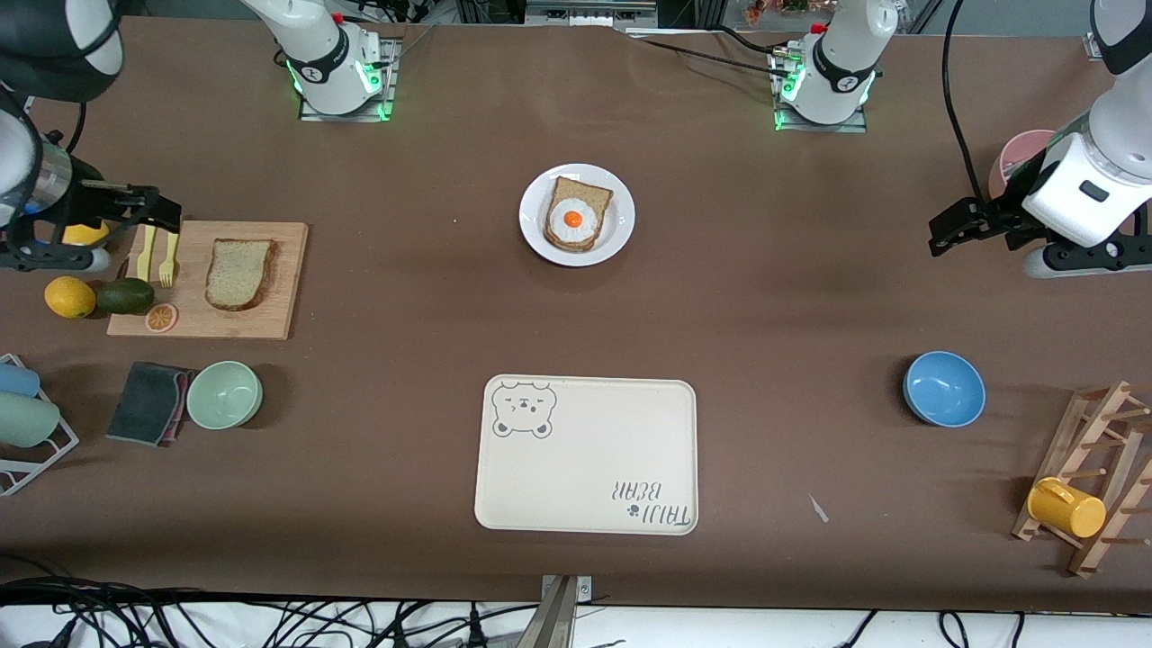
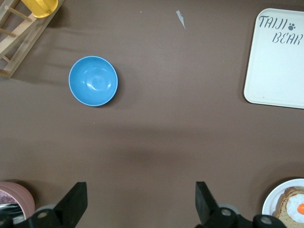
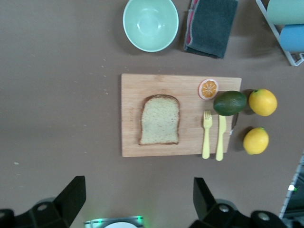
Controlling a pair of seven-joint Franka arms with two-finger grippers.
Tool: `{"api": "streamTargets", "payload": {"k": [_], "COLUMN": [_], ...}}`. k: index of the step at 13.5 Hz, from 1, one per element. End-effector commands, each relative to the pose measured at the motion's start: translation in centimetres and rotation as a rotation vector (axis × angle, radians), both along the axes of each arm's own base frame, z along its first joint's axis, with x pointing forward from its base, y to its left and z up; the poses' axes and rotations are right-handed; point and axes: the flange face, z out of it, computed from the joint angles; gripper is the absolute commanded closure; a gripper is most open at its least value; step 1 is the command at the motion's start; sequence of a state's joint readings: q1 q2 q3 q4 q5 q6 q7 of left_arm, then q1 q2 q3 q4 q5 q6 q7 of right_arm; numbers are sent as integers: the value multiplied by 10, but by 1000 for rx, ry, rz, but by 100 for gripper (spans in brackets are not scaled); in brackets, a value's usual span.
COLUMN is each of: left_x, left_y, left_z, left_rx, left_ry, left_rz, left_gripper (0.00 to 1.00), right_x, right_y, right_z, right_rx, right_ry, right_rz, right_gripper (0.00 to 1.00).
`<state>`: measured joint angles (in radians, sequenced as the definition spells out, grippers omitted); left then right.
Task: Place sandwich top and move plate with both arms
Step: 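Lower the right gripper and grasp the bread slice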
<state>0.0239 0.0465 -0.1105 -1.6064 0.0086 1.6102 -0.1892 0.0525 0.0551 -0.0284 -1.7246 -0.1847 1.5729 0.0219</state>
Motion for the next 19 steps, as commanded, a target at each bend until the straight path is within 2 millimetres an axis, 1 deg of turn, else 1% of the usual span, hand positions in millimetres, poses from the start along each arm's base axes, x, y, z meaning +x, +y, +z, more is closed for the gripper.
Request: {"api": "streamTargets", "payload": {"k": [1, 2, 3, 5, 6, 7, 8, 9, 10, 11, 12, 14, 15, 16, 17, 19], "left_x": [1, 1, 2, 2, 2, 2, 2, 2, 2, 2, 2, 2, 2, 2, 2, 2], "left_y": [-2, -2, -2, -1, 0, 0, 0, 0, 0, 0, 0, 0, 0, 0, 0, 0], "left_z": [6, 6, 5, 5, 4, 4, 4, 5, 5, 5, 5, 5, 4, 5, 5, 4], "left_rx": [22, 22, 22, 22, 21, 22, 21, 22, 22, 22, 22, 22, 22, 22, 22, 22], "left_ry": [1, 1, 3, 3, 4, 4, 4, 3, 3, 3, 3, 3, 4, 3, 3, 4], "left_rz": [5, 5, 5, 7, 8, 10, 8, 10, 10, 8, 8, 10, 10, 10, 10, 10], "left_gripper": [0, 0, 0, 0, 0, 0, 0, 0, 0, 0, 0, 0, 0, 0, 0, 0], "right_x": [-4, -6, -8, -16, -20, -24, -24, -24, -23, -20, -18, -18, -17, -17, -18, -20], "right_y": [3, 8, 10, 14, 14, 15, 14, 15, 13, 14, 12, 6, 3, 3, -1, -6], "right_z": [-37, -57, -80, -121, -146, -172, -193, -211, -227, -242, -261, -283, -291, -299, -308, -317], "right_rx": [-71, -77, -97, -141, -150, -160, -173, -182, -182, -176, -175, -174, -173, -171, -182, -197], "right_ry": [9, -5, -19, -46, -24, -5, -11, -7, 9, 8, 12, 21, 23, 24, 30, 33], "right_rz": [2, -9, -15, -23, -48, -57, -48, -39, -37, -36, -47, -46, -46, -42, -38, -50], "right_gripper": [0, 0, 0, 2, 9, 11, 18, 30, 38, 42, 42, 48, 49, 50, 50, 50]}}
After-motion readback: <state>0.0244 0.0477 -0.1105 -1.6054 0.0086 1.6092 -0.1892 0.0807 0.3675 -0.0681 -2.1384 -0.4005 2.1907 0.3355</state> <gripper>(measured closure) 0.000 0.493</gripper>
